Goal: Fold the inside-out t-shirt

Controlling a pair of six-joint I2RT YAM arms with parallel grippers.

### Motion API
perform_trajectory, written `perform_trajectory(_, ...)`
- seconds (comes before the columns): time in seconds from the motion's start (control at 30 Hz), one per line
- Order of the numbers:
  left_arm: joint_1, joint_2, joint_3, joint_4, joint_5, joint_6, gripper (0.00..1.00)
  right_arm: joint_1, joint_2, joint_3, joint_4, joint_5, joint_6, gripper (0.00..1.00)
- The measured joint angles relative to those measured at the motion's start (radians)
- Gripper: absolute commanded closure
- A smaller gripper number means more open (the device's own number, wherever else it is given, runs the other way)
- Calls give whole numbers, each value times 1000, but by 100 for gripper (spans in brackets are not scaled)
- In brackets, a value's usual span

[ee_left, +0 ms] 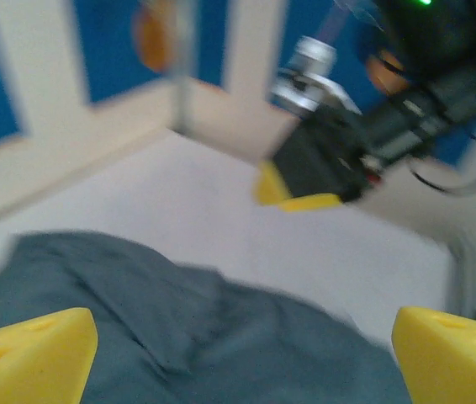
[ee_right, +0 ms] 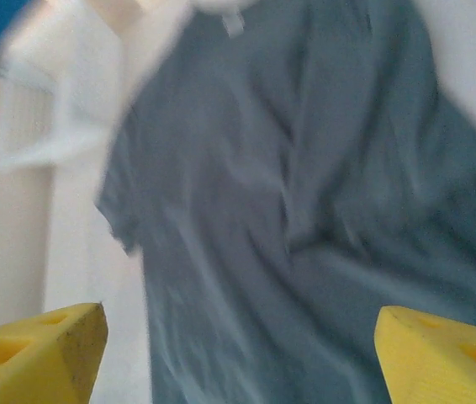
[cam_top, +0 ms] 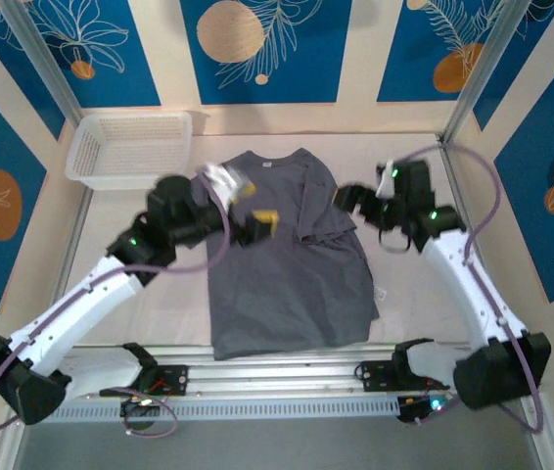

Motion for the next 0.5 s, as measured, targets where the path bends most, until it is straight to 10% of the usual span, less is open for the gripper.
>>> perform_trajectory(0.27, -414, 153, -255, -122, -185, 194, 8, 338, 6, -271, -206, 161, 276, 19)
perform_trajectory(0.5, -466, 210, -347, -78, -288, 261, 3, 514, 146, -361, -196, 124, 424, 25)
